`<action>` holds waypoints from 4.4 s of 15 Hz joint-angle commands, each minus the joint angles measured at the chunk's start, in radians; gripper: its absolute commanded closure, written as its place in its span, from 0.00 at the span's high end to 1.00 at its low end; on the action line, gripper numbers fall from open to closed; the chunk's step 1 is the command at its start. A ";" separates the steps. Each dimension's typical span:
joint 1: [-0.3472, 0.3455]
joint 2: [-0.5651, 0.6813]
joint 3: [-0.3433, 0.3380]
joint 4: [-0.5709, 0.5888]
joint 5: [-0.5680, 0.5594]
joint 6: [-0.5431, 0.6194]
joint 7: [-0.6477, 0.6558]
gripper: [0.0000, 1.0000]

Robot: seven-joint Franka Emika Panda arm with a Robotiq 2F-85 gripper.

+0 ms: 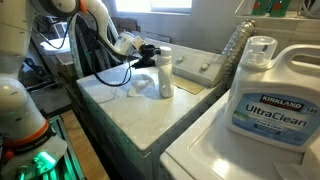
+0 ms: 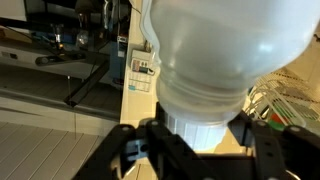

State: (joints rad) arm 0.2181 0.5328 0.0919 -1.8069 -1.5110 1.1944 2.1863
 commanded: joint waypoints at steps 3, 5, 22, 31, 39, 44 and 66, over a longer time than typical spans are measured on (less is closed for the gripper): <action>0.000 0.042 0.009 -0.016 -0.055 -0.027 0.042 0.38; 0.003 0.054 0.009 -0.015 -0.071 -0.044 0.058 0.38; -0.010 0.077 0.025 -0.006 -0.050 -0.099 0.238 0.94; -0.038 -0.049 0.060 -0.009 0.032 -0.046 0.268 1.00; -0.076 -0.293 0.072 0.020 0.283 0.141 0.158 1.00; -0.090 -0.375 0.060 0.026 0.455 0.321 0.095 1.00; -0.159 -0.697 -0.036 -0.121 0.721 0.617 -0.651 1.00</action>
State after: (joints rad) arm 0.0808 -0.0557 0.0879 -1.8346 -0.9093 1.7144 1.6604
